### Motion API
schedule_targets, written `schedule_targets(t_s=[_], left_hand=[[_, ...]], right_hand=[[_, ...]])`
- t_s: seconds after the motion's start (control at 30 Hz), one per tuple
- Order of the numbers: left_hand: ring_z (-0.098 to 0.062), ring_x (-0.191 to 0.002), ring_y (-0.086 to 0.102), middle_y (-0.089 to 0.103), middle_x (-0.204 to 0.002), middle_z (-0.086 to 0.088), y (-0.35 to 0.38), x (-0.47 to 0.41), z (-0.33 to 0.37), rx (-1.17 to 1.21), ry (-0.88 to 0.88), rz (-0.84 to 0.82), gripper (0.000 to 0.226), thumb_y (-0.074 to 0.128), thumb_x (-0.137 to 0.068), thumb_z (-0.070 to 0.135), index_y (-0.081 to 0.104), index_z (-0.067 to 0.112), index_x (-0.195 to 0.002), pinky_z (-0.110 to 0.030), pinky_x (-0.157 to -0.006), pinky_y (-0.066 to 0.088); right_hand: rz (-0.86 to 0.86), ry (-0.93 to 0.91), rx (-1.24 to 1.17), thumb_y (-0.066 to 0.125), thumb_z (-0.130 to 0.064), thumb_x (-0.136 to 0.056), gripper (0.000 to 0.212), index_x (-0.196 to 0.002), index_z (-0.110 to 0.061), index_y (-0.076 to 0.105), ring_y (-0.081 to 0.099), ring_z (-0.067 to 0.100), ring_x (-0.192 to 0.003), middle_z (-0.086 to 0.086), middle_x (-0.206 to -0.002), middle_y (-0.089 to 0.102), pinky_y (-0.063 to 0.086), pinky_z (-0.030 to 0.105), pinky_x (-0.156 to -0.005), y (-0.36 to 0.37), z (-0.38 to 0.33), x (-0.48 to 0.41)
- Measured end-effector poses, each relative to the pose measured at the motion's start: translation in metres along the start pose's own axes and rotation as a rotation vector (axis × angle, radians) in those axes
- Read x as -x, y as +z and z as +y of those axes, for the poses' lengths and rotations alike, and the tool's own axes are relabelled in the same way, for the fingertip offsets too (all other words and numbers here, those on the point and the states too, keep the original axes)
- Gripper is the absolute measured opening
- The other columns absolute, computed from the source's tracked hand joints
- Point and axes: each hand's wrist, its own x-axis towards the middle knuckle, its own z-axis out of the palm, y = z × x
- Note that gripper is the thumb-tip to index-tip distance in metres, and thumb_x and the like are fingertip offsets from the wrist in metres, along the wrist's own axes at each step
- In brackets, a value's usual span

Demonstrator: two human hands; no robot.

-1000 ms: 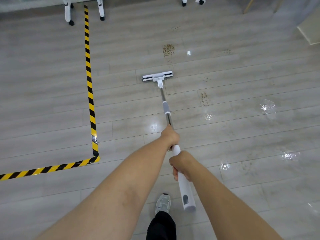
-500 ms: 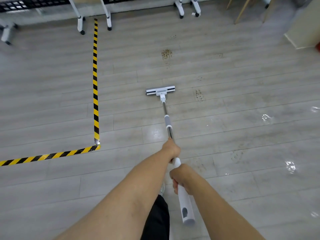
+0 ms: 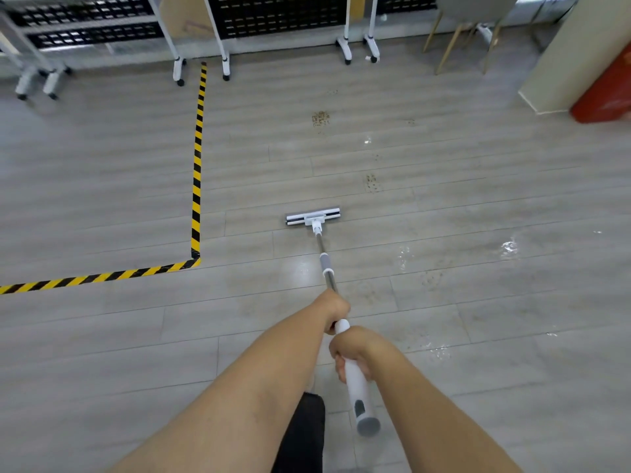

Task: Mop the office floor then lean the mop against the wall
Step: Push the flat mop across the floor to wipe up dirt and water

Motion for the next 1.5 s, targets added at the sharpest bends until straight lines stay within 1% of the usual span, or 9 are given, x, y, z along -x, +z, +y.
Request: schedule_targets(t_s=[0.1,0.33,0.63,0.77,0.9,1.1,1.33,1.43,1.5], left_hand=[[-0.032,-0.096,0.069,0.066,-0.104,-0.016,-0.005,-0.004,-0.001,0.000,0.005,0.030,0.026,0.050,-0.084,0.012,0.054,0.011,-0.109,-0.043,-0.073,0.061],[-0.034,-0.098,0.070,0.063,-0.107,-0.013,-0.042,-0.050,0.010,-0.017,0.005,0.043,0.036,0.048,-0.084,0.013,0.046,0.024,-0.118,-0.048,-0.079,0.061],[-0.034,-0.101,0.067,0.062,-0.113,-0.013,-0.096,-0.143,0.073,-0.084,0.025,0.052,0.045,0.050,-0.088,0.014,0.043,0.022,-0.132,-0.037,-0.070,0.058],[-0.033,-0.100,0.067,0.063,-0.111,-0.013,-0.103,-0.170,0.084,-0.091,0.019,0.071,0.045,0.051,-0.091,0.012,0.042,0.022,-0.134,-0.035,-0.065,0.055],[-0.033,-0.100,0.065,0.061,-0.112,-0.011,-0.083,-0.178,0.065,-0.136,0.005,0.069,0.062,0.048,-0.092,0.011,0.029,0.028,-0.149,-0.039,-0.078,0.059],[-0.035,-0.104,0.064,0.059,-0.123,-0.013,-0.049,-0.162,0.028,-0.221,0.008,0.103,0.075,0.046,-0.093,0.013,0.012,0.031,-0.158,-0.044,-0.082,0.060],[-0.034,-0.098,0.066,0.058,-0.116,-0.011,-0.004,-0.092,-0.034,-0.205,-0.004,0.114,0.065,0.046,-0.092,0.011,0.025,0.027,-0.152,-0.034,-0.055,0.053],[-0.033,-0.098,0.066,0.058,-0.113,-0.011,0.030,-0.050,-0.072,-0.200,-0.014,0.107,0.064,0.046,-0.093,0.011,0.026,0.027,-0.152,-0.035,-0.058,0.055],[-0.033,-0.098,0.065,0.058,-0.114,-0.011,0.055,-0.020,-0.100,-0.190,-0.018,0.105,0.058,0.045,-0.093,0.012,0.031,0.025,-0.148,-0.039,-0.064,0.059]], right_hand=[[0.007,-0.012,0.010,0.046,0.005,-0.087,0.045,-0.131,-0.003,0.049,0.052,0.023,-0.049,0.010,-0.048,0.055,0.050,0.038,-0.071,0.006,-0.005,0.000],[0.079,-0.099,-0.105,0.036,0.004,-0.093,0.042,-0.131,-0.013,0.042,0.049,0.021,-0.043,0.014,-0.067,0.052,0.044,0.021,-0.035,0.020,-0.048,-0.035],[0.081,0.075,-0.079,0.042,-0.003,-0.097,0.008,-0.099,-0.009,0.048,0.047,0.019,-0.033,0.010,-0.059,0.052,0.045,0.021,-0.036,0.005,-0.152,-0.109],[0.075,0.119,-0.103,0.043,-0.005,-0.097,0.009,-0.091,-0.010,0.048,0.046,0.018,-0.040,0.009,-0.060,0.051,0.046,0.021,-0.037,0.001,-0.169,-0.137],[0.128,0.062,-0.035,0.042,-0.003,-0.092,0.017,-0.105,-0.009,0.052,0.048,0.019,-0.037,0.010,-0.058,0.055,0.050,0.028,-0.050,0.006,-0.141,-0.153],[0.154,-0.034,0.025,0.039,0.002,-0.091,0.025,-0.112,-0.007,0.049,0.044,0.014,-0.028,0.011,-0.065,0.054,0.040,0.018,-0.035,0.014,-0.085,-0.146],[0.131,-0.041,0.094,0.040,-0.002,-0.091,0.033,-0.122,-0.006,0.050,0.048,0.016,-0.028,0.006,-0.047,0.055,0.043,0.021,-0.041,0.038,0.006,-0.112],[0.118,-0.030,0.089,0.041,-0.001,-0.092,0.029,-0.119,-0.005,0.051,0.048,0.015,-0.027,0.008,-0.052,0.056,0.042,0.019,-0.038,0.045,0.062,-0.079],[0.105,-0.018,0.081,0.043,0.000,-0.091,0.020,-0.108,-0.003,0.052,0.056,0.020,-0.039,0.011,-0.058,0.057,0.052,0.027,-0.048,0.052,0.106,-0.062]])
